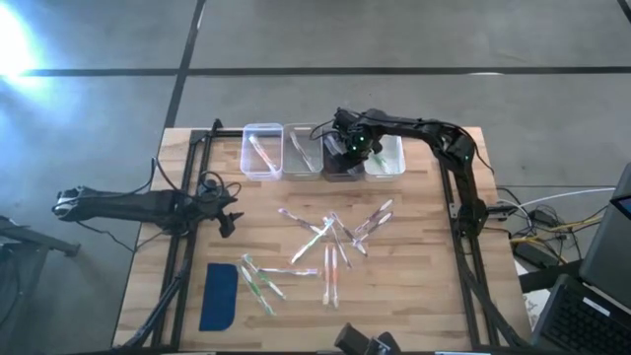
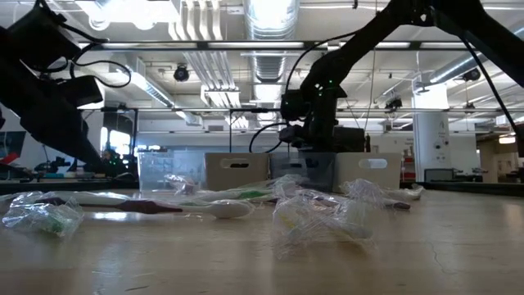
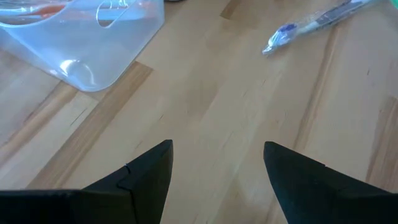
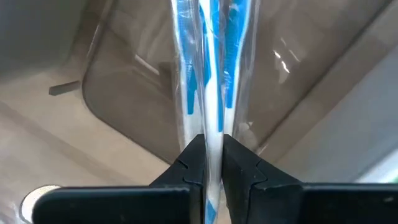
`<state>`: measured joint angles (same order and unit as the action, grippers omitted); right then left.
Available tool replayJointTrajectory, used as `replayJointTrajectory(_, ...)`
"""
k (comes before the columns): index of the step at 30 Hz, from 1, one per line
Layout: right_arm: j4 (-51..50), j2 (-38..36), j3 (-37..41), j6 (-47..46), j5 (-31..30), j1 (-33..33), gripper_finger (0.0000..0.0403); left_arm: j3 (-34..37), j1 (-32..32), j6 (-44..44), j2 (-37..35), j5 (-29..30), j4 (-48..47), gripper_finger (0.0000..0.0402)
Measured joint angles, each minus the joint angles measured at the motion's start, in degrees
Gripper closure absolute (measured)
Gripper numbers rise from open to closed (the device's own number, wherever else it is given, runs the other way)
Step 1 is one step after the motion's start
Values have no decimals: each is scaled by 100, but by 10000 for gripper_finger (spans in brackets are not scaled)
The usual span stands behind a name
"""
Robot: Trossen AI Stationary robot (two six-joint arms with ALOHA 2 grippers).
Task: Pick & Place Toothbrushes
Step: Put the blue toothbrush into the black transparent bin, then put the purple toothbrush into the gray bin
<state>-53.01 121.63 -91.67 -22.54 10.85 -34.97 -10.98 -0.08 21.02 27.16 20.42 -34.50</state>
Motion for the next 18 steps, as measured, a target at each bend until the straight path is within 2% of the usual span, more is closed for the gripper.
replayJointTrajectory(6,7,110,-88,58,28,3,343,2,0,0,0,0,0,145)
replayJointTrajectory(18,-210,96,-662,547,-42,-15,232,2,0,0,2,0,0,145)
